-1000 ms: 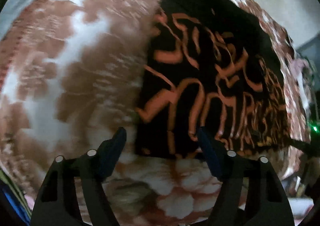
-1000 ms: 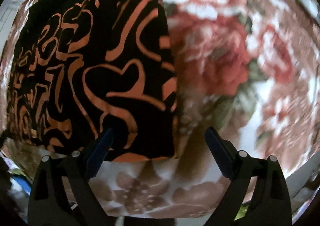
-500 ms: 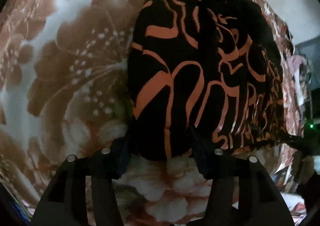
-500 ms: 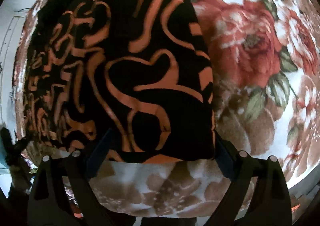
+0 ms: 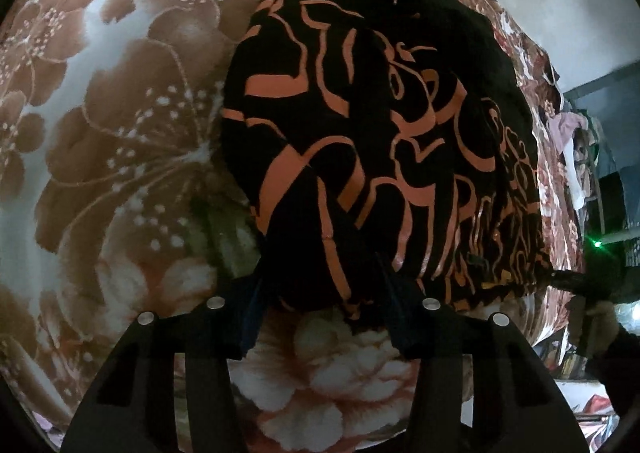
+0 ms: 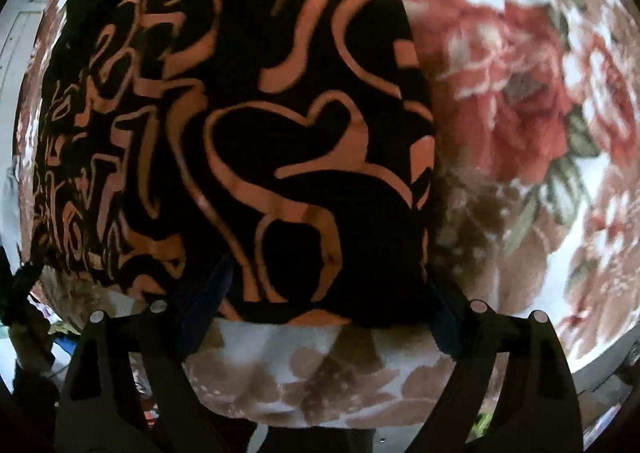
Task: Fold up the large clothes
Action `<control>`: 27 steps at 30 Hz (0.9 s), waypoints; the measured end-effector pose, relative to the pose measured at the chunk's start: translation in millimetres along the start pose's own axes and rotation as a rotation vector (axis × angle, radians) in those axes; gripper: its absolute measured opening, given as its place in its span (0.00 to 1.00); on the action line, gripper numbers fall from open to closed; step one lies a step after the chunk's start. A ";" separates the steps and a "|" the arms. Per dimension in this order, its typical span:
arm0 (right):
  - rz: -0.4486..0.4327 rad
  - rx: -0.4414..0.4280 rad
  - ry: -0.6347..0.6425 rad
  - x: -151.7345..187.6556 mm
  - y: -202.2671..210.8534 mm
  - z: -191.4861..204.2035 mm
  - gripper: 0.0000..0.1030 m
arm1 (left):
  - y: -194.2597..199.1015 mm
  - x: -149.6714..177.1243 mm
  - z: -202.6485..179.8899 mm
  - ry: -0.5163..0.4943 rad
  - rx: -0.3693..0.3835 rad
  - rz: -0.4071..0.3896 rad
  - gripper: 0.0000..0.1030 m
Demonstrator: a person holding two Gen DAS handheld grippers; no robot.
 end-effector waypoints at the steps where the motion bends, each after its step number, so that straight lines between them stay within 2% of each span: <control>1: 0.001 -0.015 -0.022 0.0 -2.4 -1.9 0.81 | -1.7 0.7 4.0 0.012 -0.002 0.006 0.47; 3: 0.002 -0.015 -0.054 -1.4 -2.9 -6.8 0.68 | -1.1 -0.7 14.5 0.039 0.011 0.016 0.45; 5: 0.014 -0.015 -0.089 -4.0 -3.0 -14.9 0.50 | 1.2 -5.8 12.3 0.045 0.042 0.008 0.43; 6: 0.021 -0.017 -0.094 -5.3 -2.8 -17.1 0.48 | 1.8 -9.1 7.7 0.039 0.067 -0.002 0.42; 7: 0.031 -0.016 -0.094 -6.1 -3.6 -16.6 0.41 | 0.1 -11.1 6.8 0.032 0.076 -0.004 0.42; 8: 0.038 -0.014 -0.083 -8.0 -4.2 -14.1 0.34 | -6.8 -11.5 6.9 0.037 0.076 0.012 0.38; 9: 0.039 -0.011 -0.065 -11.7 -3.3 -11.0 0.21 | -14.1 -9.4 7.7 0.051 0.077 0.035 0.27; 10: 0.038 0.007 -0.041 -16.3 -1.4 -7.3 0.16 | -24.0 -5.8 9.8 0.068 0.075 0.070 0.22; 13: 0.016 0.064 0.029 -19.2 12.7 11.7 0.13 | -24.5 -11.6 1.6 0.034 0.067 0.079 0.17; 15: -0.003 0.063 -0.001 -13.2 29.3 25.2 0.12 | -7.8 -23.3 -13.6 0.021 0.112 0.054 0.17; 17: -0.040 0.025 -0.021 -15.3 54.6 43.1 0.12 | 12.5 -37.0 -31.9 -0.001 0.158 0.035 0.17; 21: -0.124 -0.036 0.035 -36.2 97.8 82.5 0.12 | 36.1 -59.8 -71.1 -0.067 0.214 0.015 0.17; 24: -0.156 -0.075 0.067 -65.4 112.8 94.3 0.12 | 36.9 -80.8 -92.6 -0.087 0.231 -0.001 0.16; 25: -0.168 -0.082 0.087 -76.5 117.5 86.6 0.12 | 36.3 -86.8 -96.3 -0.091 0.231 -0.005 0.16; 27: -0.182 -0.094 0.119 -90.3 115.3 83.9 0.12 | 34.9 -102.4 -110.3 -0.131 0.201 -0.032 0.16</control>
Point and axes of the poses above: each gripper's, at about its wrist camera, not at the fingertips, and y roughly against the way its jaws point, z to its left, x to its underside, the point moved 7 cm from there along -y, roughly the way its jaws point, and after that the axes turned 9 degrees about -z, right-handed, at the moved point
